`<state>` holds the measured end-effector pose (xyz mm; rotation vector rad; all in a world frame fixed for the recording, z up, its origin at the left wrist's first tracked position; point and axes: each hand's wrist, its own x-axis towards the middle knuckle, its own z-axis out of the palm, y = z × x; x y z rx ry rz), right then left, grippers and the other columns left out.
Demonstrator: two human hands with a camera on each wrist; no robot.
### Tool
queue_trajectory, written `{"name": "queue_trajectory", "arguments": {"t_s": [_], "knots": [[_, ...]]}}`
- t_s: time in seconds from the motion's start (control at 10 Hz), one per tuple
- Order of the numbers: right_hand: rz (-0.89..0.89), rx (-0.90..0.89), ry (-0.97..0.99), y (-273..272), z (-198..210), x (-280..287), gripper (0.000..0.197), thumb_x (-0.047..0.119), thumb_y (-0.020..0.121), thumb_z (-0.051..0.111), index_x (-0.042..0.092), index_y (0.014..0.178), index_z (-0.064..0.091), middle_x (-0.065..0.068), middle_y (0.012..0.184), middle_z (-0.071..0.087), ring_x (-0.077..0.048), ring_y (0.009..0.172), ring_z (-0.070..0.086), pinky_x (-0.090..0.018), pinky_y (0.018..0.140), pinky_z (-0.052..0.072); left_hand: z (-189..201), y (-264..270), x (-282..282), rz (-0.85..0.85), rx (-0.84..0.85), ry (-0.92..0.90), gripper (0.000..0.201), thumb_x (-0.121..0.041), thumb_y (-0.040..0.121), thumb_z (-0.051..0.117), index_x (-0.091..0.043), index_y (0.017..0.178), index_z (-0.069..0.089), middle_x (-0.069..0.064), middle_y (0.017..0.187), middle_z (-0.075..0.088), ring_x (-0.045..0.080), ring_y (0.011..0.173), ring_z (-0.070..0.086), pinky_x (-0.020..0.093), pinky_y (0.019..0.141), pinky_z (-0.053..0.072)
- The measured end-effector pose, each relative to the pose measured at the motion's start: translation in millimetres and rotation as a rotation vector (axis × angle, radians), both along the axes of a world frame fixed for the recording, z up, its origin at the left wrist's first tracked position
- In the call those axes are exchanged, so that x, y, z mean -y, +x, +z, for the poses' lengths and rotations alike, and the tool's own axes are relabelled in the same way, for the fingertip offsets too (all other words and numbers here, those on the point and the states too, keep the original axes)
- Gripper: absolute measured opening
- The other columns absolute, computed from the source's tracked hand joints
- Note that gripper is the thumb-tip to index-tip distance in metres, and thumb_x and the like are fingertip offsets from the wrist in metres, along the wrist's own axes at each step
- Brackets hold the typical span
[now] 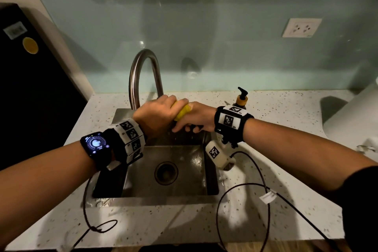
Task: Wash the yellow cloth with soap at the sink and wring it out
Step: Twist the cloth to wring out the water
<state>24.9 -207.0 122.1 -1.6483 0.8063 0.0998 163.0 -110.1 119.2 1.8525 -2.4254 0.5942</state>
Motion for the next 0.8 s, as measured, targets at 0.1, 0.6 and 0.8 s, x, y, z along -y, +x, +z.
{"name": "queue_trajectory", "arguments": {"t_s": [0.1,0.6,0.8], "knots": [[0.035,-0.012,0.202,-11,10,5,0.012,0.007,0.085,0.070,0.014,0.087,0.061,0.004,0.060,0.042,-0.006,0.048,0.031,-0.016,0.039,0.016,12,7,-2,-0.098,0.211,-0.119,0.050,-0.030,0.098,0.050,-0.016,0.146,0.043,0.019,0.131,0.061,0.037,0.100,0.064,0.046,0.072,0.057],[0.087,-0.178,-0.394,-4,24,-33,0.019,0.025,0.074,0.077,0.019,0.080,0.060,0.000,0.069,0.057,-0.016,0.062,0.054,-0.028,0.054,0.045,61,-29,7,0.124,0.311,0.427,0.035,-0.038,0.094,0.056,-0.013,0.119,0.055,0.005,0.105,0.069,0.030,0.092,0.068,0.041,0.081,0.057],[0.129,-0.427,-0.787,8,19,-34,0.024,0.018,0.086,0.061,0.000,0.101,0.058,-0.010,0.084,0.056,-0.023,0.096,0.061,-0.030,0.082,0.051,50,-34,16,0.333,0.306,0.465,0.022,-0.041,0.090,0.055,-0.022,0.097,0.061,0.000,0.076,0.060,0.025,0.074,0.064,0.033,0.073,0.056]]}}
